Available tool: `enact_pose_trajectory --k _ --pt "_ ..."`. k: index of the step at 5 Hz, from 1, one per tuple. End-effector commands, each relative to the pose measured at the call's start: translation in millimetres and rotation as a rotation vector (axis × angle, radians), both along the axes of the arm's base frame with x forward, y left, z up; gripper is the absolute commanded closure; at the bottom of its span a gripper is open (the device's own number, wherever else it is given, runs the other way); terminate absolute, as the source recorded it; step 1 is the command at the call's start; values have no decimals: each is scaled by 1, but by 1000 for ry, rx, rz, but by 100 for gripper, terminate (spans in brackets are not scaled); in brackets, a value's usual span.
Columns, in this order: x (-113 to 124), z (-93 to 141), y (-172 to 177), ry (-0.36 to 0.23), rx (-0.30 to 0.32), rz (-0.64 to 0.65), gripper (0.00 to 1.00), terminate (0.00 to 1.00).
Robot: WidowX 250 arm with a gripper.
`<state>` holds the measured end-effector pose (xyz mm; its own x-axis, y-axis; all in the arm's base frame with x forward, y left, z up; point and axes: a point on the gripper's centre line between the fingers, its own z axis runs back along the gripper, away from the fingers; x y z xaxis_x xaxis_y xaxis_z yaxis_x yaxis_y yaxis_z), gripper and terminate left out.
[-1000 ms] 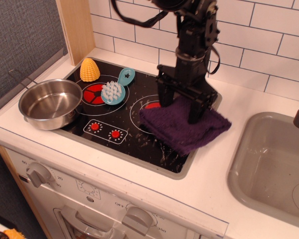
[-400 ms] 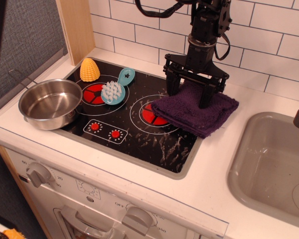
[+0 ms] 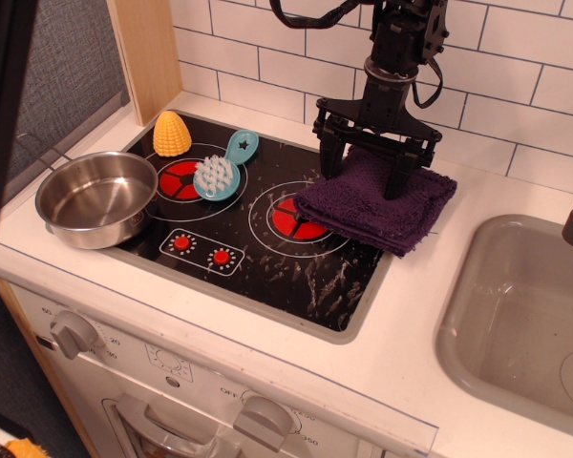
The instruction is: Move the towel to the top right corner of the stove
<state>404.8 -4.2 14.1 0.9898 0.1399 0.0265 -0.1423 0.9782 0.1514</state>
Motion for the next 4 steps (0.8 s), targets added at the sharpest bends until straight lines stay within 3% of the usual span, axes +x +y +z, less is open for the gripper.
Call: enact_pose_trajectory --k 1,2,3,4 --pt "-4 38 -2 -200 -187 -170 0 0" --pt "-10 65 -6 -314 -267 -246 0 0" --pt "-11 81 -7 -317 -235 -260 0 0" --pt "-15 83 -6 -275 -184 -254 0 0"
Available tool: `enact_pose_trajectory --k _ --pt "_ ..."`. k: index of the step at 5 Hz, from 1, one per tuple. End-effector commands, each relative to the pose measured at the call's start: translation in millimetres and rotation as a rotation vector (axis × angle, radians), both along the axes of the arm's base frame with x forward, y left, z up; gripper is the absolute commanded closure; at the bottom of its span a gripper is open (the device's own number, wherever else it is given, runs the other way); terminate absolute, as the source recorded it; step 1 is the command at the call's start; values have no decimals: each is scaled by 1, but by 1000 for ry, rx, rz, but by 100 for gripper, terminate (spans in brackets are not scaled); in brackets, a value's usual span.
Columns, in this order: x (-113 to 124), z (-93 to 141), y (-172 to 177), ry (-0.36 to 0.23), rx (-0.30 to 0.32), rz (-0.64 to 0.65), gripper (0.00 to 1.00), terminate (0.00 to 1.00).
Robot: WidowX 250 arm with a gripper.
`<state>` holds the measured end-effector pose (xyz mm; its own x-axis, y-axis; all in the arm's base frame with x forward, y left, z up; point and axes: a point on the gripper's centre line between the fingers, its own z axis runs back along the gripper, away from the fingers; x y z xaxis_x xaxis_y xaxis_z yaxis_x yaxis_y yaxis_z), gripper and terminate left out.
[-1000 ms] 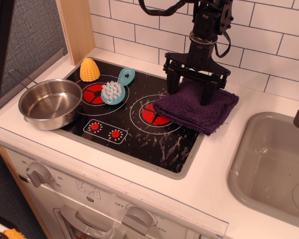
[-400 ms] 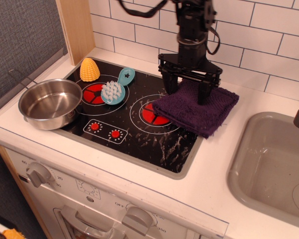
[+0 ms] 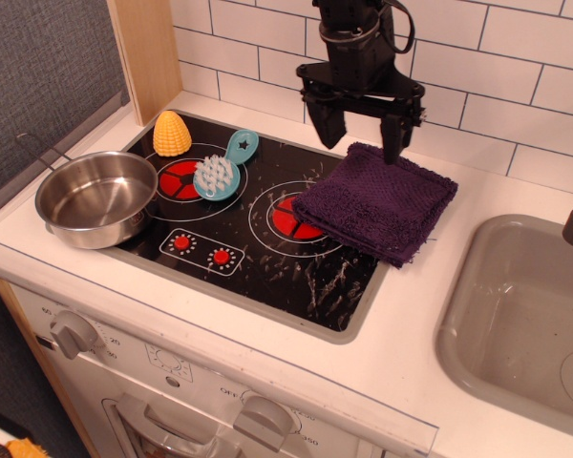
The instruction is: Move the towel to the top right corner of the stove
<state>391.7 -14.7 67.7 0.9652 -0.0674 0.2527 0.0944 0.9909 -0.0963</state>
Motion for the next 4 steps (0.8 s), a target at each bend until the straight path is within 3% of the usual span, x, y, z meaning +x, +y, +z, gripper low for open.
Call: enact_pose_trajectory --k 1,2,3,4 --pt "-8 28 4 -3 106 18 0 0" --pt "-11 22 3 38 113 15 0 0" --pt "-11 22 3 38 113 15 0 0" --pt "-11 22 3 38 113 15 0 100"
